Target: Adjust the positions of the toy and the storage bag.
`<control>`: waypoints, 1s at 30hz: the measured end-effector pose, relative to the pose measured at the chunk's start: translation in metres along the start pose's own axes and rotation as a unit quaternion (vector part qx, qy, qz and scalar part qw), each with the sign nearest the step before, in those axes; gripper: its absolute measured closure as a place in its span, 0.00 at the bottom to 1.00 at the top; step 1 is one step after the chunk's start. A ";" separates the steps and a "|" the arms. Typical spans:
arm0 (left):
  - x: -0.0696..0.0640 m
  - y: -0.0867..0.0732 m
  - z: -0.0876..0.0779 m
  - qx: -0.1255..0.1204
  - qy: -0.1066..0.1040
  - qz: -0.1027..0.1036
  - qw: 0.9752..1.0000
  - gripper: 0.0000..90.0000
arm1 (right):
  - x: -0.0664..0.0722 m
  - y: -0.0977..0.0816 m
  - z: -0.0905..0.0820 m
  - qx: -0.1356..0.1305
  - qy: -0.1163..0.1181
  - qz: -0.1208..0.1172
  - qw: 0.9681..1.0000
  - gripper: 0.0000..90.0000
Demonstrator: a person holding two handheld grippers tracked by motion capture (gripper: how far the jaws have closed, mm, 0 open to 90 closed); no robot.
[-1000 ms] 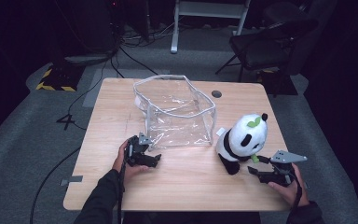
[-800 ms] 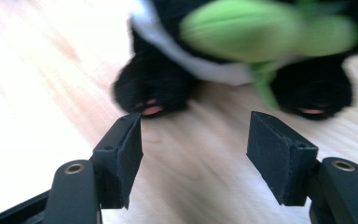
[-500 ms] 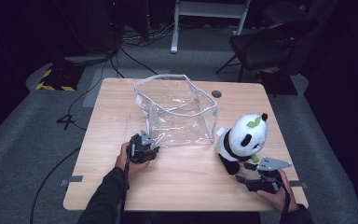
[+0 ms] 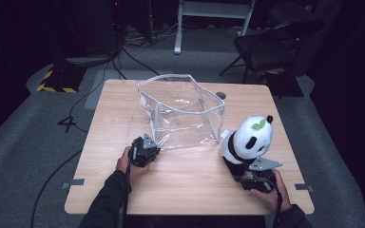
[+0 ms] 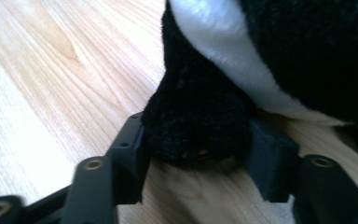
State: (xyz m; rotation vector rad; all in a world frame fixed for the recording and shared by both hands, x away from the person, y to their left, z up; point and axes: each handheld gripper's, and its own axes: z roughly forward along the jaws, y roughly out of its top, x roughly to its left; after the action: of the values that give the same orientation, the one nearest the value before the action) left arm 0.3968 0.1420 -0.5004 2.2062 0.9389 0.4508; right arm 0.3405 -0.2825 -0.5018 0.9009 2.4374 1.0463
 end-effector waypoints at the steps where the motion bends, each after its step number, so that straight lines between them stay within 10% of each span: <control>1: 0.000 0.000 -0.001 0.001 0.000 0.000 1.000 0.94 | -0.001 -0.001 -0.002 0.001 0.003 -0.005 1.000 0.57; 20: -0.006 -0.043 -0.046 0.011 -0.038 0.005 0.999 0.91 | -0.018 -0.023 -0.028 0.011 0.027 -0.011 1.000 0.58; 25: -0.004 -0.058 -0.059 0.015 -0.041 -0.003 0.999 0.71 | -0.018 -0.025 -0.030 0.013 0.020 -0.006 1.000 0.48; 30: 0.010 -0.066 -0.067 0.005 0.010 -0.054 0.998 0.50 | -0.020 -0.027 -0.036 0.012 0.007 0.002 1.000 0.41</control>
State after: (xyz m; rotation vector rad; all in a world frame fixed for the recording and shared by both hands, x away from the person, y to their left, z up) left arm 0.3345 0.2139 -0.4995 2.1502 1.0683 0.4200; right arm 0.3249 -0.3285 -0.4959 0.9085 2.4648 1.0297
